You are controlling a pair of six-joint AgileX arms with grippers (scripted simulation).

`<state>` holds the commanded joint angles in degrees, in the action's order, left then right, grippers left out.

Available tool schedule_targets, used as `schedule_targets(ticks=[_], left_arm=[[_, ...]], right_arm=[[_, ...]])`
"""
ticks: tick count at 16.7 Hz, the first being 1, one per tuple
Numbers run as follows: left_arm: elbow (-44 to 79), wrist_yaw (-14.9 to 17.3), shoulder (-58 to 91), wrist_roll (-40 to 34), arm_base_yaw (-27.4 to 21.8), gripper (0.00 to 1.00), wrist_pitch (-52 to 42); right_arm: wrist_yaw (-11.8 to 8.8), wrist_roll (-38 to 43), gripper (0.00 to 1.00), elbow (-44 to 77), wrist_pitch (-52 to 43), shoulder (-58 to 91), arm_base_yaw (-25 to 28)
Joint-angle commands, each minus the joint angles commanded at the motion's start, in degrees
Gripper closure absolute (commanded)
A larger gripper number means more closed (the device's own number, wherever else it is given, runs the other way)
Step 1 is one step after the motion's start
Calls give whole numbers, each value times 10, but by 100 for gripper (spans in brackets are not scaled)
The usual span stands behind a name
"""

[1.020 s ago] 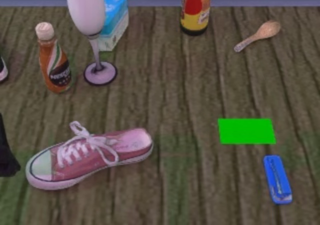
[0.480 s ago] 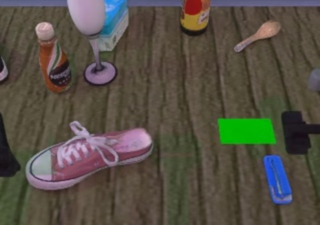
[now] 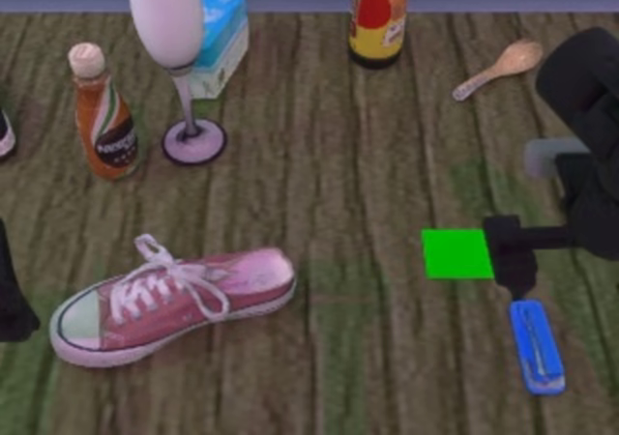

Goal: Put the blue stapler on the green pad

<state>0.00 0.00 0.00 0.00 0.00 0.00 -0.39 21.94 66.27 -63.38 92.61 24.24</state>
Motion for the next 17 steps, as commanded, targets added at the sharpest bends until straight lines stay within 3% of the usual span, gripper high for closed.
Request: schedule_targets(ticks=[8,17], left_arm=[[0,0,0,0,0,0,0],[0,0,0,0,0,0,0]], right_arm=[[0,-1,0,-16,22,9,-1],[0,5,0,-137,230,94,3]])
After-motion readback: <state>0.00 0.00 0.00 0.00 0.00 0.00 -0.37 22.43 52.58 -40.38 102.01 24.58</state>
